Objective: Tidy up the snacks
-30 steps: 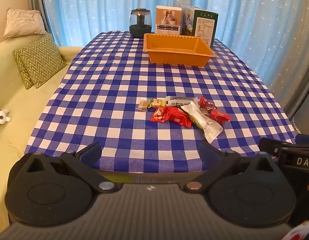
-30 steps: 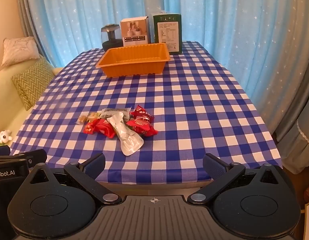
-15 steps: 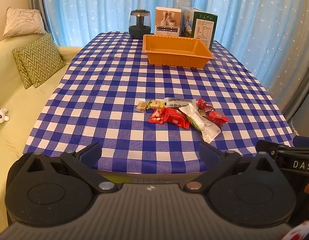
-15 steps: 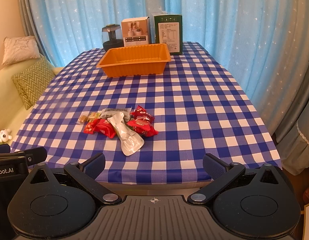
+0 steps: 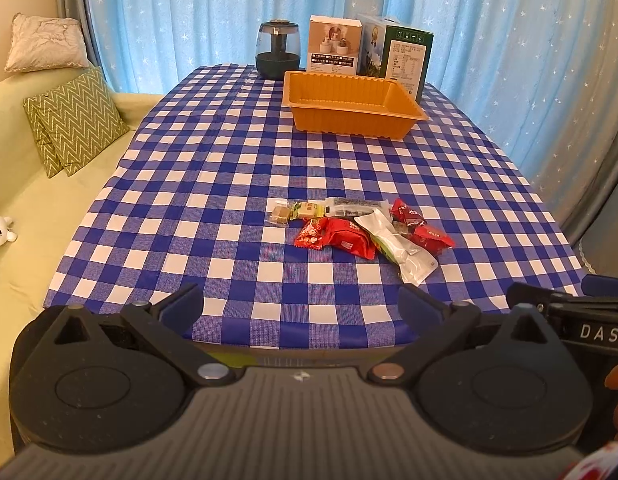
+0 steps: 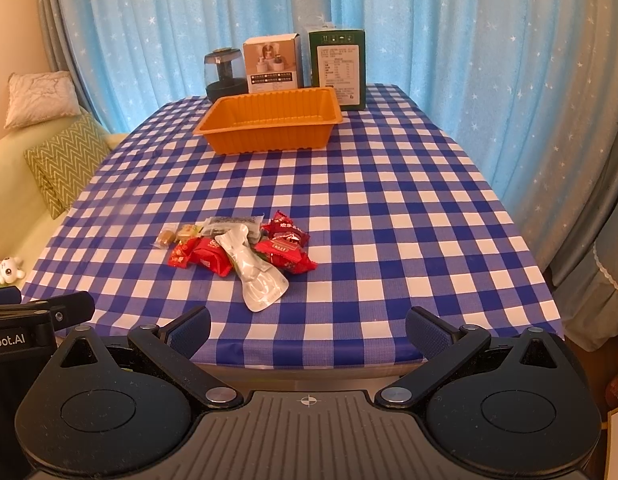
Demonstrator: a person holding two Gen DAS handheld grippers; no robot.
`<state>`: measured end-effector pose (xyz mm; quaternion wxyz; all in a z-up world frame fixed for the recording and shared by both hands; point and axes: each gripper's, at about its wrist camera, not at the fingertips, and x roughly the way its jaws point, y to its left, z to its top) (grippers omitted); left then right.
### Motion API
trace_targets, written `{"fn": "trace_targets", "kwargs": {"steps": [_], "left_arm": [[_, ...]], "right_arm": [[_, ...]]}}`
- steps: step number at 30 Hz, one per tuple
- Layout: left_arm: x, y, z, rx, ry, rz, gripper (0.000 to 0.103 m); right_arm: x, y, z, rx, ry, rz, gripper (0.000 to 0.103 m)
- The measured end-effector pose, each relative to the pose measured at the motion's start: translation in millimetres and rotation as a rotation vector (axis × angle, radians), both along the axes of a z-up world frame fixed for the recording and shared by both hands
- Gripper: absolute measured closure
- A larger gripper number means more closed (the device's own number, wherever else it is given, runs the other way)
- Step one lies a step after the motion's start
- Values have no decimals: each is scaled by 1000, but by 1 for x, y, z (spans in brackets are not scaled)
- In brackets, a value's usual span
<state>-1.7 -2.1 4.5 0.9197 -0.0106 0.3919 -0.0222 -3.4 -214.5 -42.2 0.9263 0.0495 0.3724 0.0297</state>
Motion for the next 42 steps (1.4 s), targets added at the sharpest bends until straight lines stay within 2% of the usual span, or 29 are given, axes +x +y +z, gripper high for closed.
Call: {"fn": "trace_targets", "kwargs": {"steps": [42], "left_arm": [[2, -2, 3, -15, -3, -5, 0]], "right_arm": [[4, -2, 0, 2, 2, 0, 0]]}}
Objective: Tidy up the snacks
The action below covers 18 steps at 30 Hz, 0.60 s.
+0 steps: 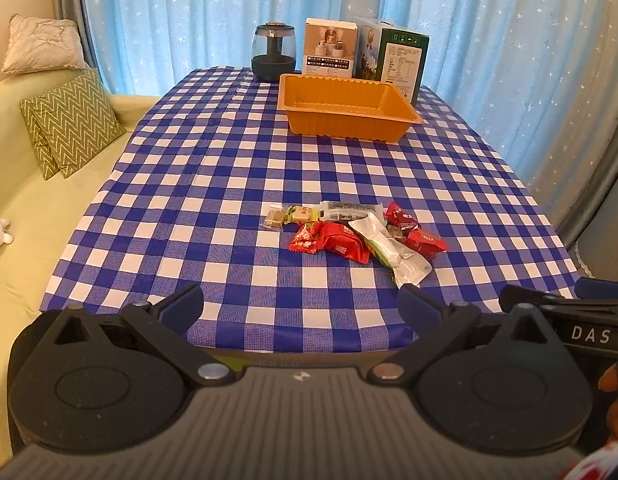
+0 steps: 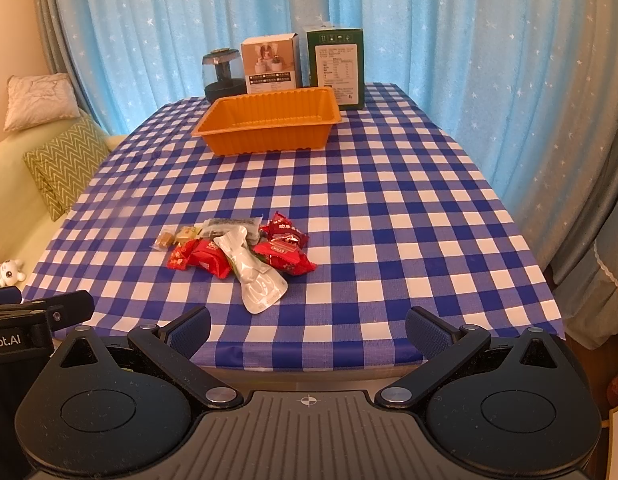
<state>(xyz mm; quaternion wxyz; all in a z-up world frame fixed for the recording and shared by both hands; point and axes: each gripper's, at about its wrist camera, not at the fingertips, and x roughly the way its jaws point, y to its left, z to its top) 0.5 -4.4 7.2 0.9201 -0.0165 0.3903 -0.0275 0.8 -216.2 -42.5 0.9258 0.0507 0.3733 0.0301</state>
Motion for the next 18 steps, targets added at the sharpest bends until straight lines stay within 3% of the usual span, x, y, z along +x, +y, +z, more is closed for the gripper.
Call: {"fn": "trace_targets", "kwargs": {"steps": [18], "left_arm": [[3, 1, -9, -33, 16, -27, 0]], "right_arm": [[2, 1, -9, 14, -18, 3, 0]]}}
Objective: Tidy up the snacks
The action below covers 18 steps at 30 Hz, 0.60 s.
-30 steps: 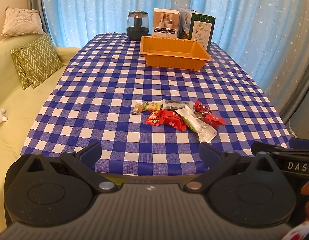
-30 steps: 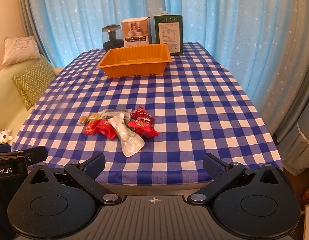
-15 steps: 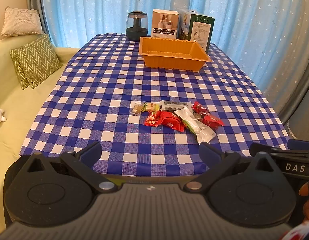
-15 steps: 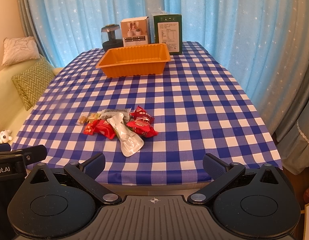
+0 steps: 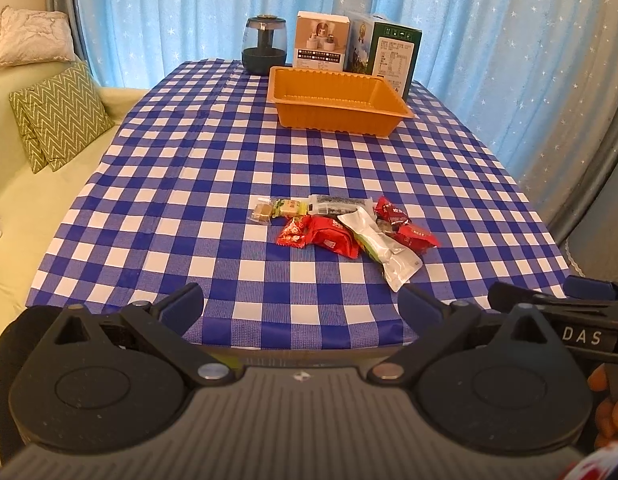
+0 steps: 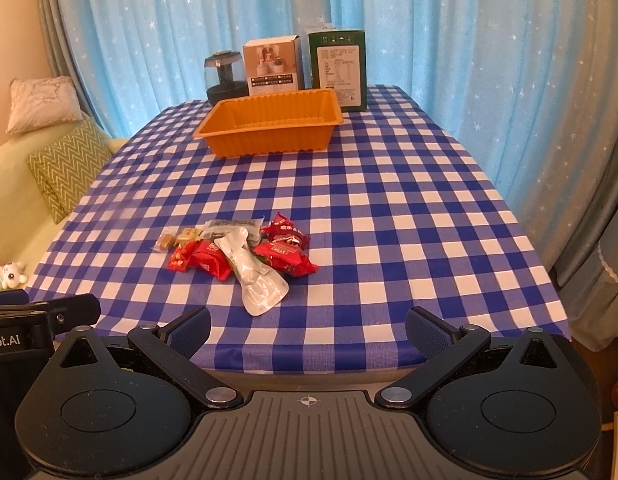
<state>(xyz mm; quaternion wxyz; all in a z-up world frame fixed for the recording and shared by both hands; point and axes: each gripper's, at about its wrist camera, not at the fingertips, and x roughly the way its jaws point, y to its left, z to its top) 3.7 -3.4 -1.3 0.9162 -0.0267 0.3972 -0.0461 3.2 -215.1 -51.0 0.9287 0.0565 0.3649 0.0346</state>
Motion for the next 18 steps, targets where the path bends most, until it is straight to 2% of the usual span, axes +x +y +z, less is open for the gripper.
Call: {"fn": "trace_targets", "kwargs": {"steps": [10, 13, 15, 16, 17, 18], "left_arm": [[26, 7, -11, -19, -8, -15, 0], [36, 9, -17, -30, 7, -14, 4], [44, 10, -22, -34, 17, -14, 5], [47, 10, -24, -33, 20, -13, 5], [51, 9, -25, -30, 21, -15, 5], [54, 8, -26, -28, 23, -16, 5]], "right_arm": [[18, 2, -14, 13, -42, 17, 1], [26, 1, -20, 24, -47, 19, 1], [33, 1, -24, 26, -46, 20, 6], [37, 0, -26, 29, -41, 21, 15], [42, 0, -29, 35, -36, 21, 19], [47, 0, -31, 39, -34, 19, 19]]}}
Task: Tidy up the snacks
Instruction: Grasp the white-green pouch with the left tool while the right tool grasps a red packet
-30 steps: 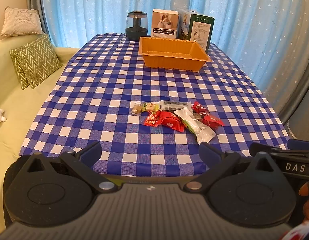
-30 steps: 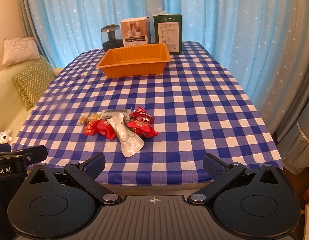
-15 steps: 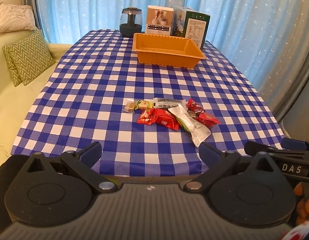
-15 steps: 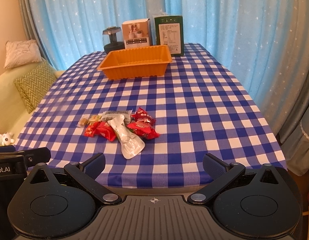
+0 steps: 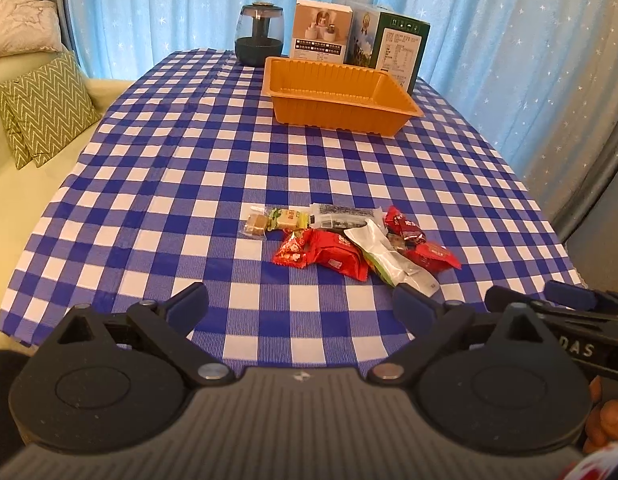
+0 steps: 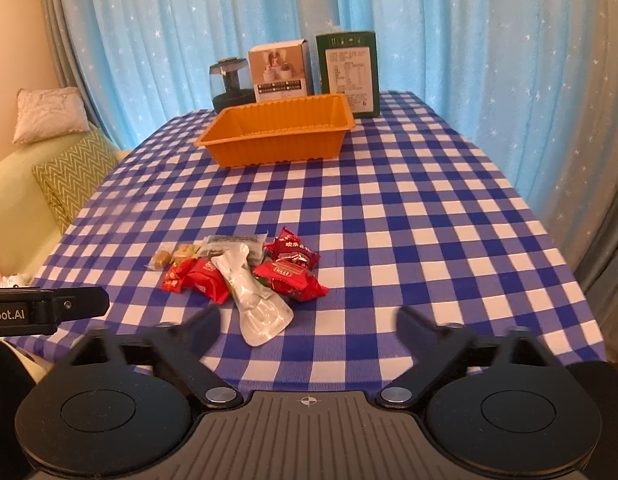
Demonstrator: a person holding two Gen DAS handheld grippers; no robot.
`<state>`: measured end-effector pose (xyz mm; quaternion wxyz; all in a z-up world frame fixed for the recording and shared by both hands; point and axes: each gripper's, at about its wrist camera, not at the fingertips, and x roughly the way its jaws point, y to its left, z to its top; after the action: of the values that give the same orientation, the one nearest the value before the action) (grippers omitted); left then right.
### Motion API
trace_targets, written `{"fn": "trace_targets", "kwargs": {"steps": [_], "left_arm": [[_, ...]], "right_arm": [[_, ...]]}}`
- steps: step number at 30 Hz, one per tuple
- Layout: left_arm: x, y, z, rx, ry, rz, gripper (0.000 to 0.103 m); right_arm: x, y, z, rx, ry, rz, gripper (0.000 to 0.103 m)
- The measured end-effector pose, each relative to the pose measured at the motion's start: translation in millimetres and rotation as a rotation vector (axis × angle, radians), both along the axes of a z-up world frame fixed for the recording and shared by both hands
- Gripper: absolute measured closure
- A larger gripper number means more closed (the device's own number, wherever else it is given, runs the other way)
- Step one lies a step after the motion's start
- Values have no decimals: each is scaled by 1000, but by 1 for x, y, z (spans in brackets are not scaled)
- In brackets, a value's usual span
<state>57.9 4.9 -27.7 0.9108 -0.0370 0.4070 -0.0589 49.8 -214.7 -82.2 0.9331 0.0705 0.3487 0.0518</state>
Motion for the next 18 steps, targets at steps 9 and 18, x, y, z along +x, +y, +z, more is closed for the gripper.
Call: {"fn": "trace_targets", "kwargs": {"steps": [9, 18], "left_arm": [[33, -5, -18, 2, 38, 2, 6], [53, -11, -36, 21, 80, 11, 6]], "right_arm": [[47, 11, -28, 26, 12, 24, 28], [85, 11, -52, 108, 28, 17, 41]]}}
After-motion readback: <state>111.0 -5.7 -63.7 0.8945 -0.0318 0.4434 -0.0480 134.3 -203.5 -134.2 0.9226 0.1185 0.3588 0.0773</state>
